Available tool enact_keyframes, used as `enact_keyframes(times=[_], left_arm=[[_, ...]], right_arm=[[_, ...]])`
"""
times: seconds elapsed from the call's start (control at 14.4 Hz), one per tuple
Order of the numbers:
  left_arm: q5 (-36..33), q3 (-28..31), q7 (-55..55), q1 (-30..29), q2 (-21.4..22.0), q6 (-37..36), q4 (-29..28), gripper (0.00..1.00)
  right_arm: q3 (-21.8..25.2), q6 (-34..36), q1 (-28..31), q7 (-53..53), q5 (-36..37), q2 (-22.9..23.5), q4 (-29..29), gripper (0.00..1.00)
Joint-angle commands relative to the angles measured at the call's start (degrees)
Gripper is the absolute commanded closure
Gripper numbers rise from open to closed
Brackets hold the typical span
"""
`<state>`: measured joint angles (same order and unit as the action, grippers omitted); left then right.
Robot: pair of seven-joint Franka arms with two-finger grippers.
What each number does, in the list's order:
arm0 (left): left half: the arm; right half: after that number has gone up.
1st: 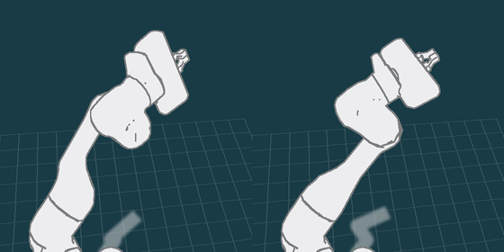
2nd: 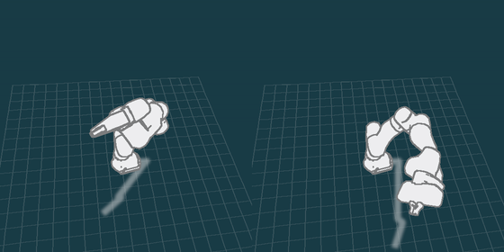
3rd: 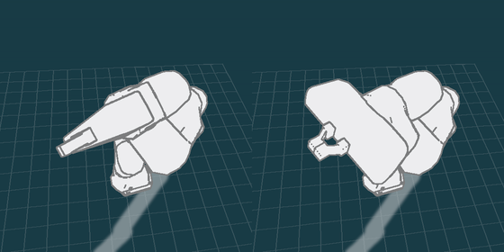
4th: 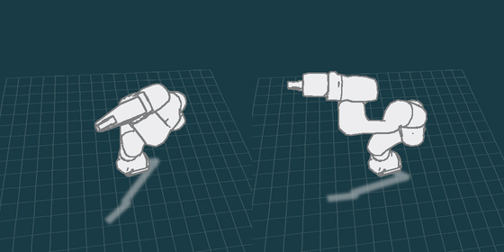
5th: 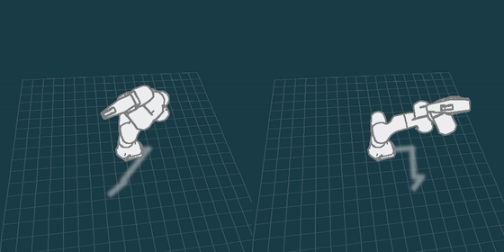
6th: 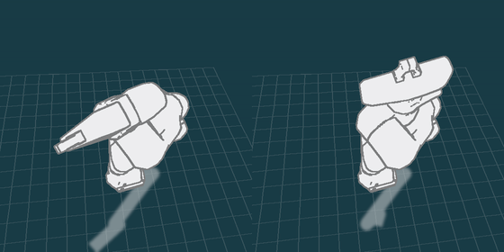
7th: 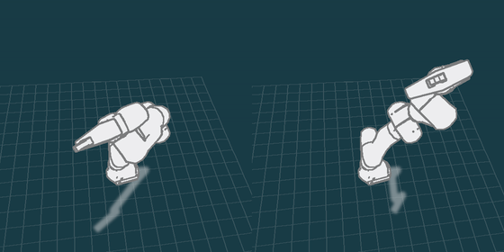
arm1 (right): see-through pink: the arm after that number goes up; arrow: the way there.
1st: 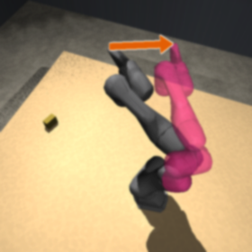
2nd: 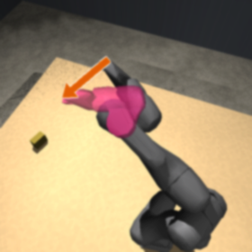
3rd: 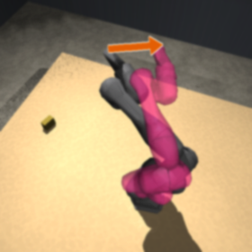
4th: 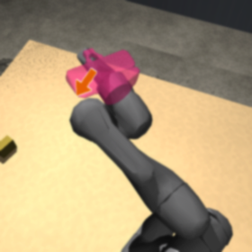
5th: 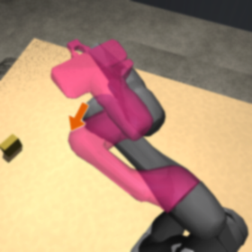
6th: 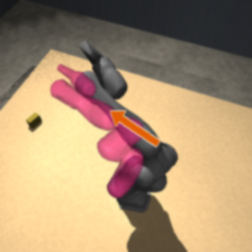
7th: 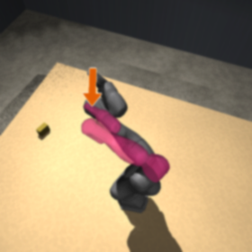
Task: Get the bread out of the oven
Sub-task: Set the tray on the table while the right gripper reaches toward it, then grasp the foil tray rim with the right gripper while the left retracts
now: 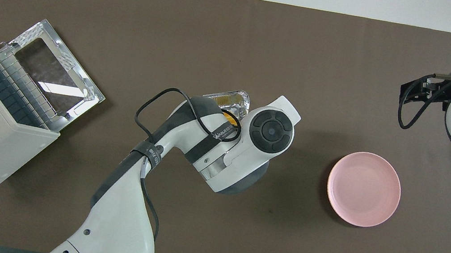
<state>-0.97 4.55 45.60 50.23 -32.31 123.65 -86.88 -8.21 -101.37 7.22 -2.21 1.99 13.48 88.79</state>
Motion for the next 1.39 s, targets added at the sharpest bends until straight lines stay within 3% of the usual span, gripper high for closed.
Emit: enact_keyframes(times=[0.0,0.14,0.35,0.76,1.11,1.32], left_arm=[[2.46,0.11,-0.86,-2.15,0.05,-4.89,4.59,0.00],[4.21,0.11,-0.78,-4.86,0.58,-7.27,7.24,0.00],[5.45,0.20,-2.35,-10.92,8.03,-10.16,6.55,0.00],[4.84,0.37,-26.22,-24.27,13.40,-24.05,6.11,0.00],[2.48,0.46,-42.22,-36.75,20.95,-26.87,2.61,0.00],[-3.50,0.64,-49.28,-39.41,25.44,-28.46,-0.56,0.00]], right_arm=[[-0.67,-1.63,-0.19,-1.48,0.39,-1.70,2.26,0.00],[-1.54,-1.28,-1.50,-1.48,0.30,-1.79,2.52,0.00],[-2.07,-1.28,-5.09,-0.87,0.39,-1.61,2.35,0.00],[-2.16,-3.82,-14.77,3.52,0.39,1.28,2.26,0.00],[-2.08,-5.85,-20.74,0.56,0.30,5.59,2.00,0.00],[-2.08,-11.01,-21.55,-5.95,0.21,9.70,2.43,0.00]])
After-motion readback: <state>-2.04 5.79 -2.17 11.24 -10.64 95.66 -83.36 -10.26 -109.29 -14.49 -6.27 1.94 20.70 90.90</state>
